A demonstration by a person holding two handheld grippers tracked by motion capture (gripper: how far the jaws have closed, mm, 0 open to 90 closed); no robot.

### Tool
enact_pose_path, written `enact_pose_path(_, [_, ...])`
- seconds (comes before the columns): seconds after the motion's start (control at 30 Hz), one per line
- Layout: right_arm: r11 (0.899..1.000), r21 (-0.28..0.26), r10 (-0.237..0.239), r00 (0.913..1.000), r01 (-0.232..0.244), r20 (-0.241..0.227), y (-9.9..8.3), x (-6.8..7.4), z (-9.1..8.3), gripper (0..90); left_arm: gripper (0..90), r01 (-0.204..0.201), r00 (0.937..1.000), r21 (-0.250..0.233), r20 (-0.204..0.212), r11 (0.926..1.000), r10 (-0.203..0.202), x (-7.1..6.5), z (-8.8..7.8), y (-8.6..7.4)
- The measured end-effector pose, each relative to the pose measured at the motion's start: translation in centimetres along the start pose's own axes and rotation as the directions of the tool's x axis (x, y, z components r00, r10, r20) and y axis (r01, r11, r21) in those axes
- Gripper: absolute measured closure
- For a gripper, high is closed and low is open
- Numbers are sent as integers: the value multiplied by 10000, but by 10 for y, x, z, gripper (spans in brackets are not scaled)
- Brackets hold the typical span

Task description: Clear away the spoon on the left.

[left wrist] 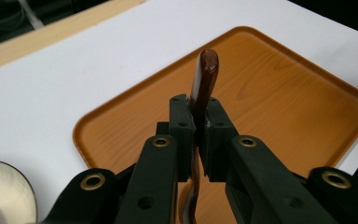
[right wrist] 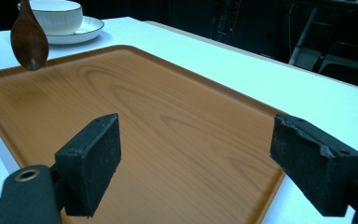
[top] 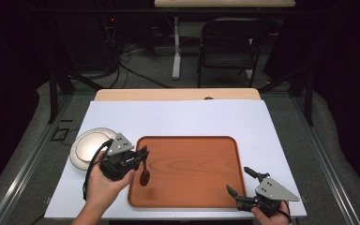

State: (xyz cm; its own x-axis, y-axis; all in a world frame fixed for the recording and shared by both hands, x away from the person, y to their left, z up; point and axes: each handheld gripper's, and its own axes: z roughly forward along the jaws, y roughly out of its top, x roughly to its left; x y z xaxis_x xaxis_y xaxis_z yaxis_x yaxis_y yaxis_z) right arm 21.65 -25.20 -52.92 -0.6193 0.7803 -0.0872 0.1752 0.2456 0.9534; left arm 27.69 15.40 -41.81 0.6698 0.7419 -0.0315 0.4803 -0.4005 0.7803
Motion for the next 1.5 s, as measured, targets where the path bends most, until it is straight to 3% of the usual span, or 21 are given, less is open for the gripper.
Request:
enact_pose_path(0.33, [10000, -11, 2, 10000, -2, -5, 0, -1, -1, 159, 847, 761, 9962, 746, 374, 9943, -790, 11, 22, 2])
enact_pose_path(0.57, [10000, -18, -21, 10000, 21, -5, 1, 0, -1, 159, 847, 1725, 9793, 1008, 891, 9798, -1815, 27, 44, 4])
enact_pose_path(0.8, [10000, -40, -26, 10000, 26, -8, 1, 0, -1, 159, 841, 2306, 9691, 1178, 620, 9659, -2389, 40, 62, 7])
enact_pose_path(1.03, [10000, -62, -35, 10000, 35, -1, 1, 0, -2, 163, 831, 3174, 9442, 1380, 461, 9382, -3262, 55, 81, 4])
enact_pose_path(1.2, [10000, -50, -19, 10000, 19, -21, 1, 0, -1, 164, 825, 3572, 9299, 1527, 348, 9215, -3662, 64, 92, -1])
enact_pose_path(1.43, [10000, -68, 4, 10000, -4, -18, 1, 0, -2, 163, 817, 4223, 9013, 1739, 241, 8896, -4326, 74, 105, -13])
enact_pose_path(1.5, [10000, -72, 13, 10000, -13, -21, 1, 0, -2, 164, 816, 4310, 8971, 1772, 216, 8848, -4413, 74, 109, -16])
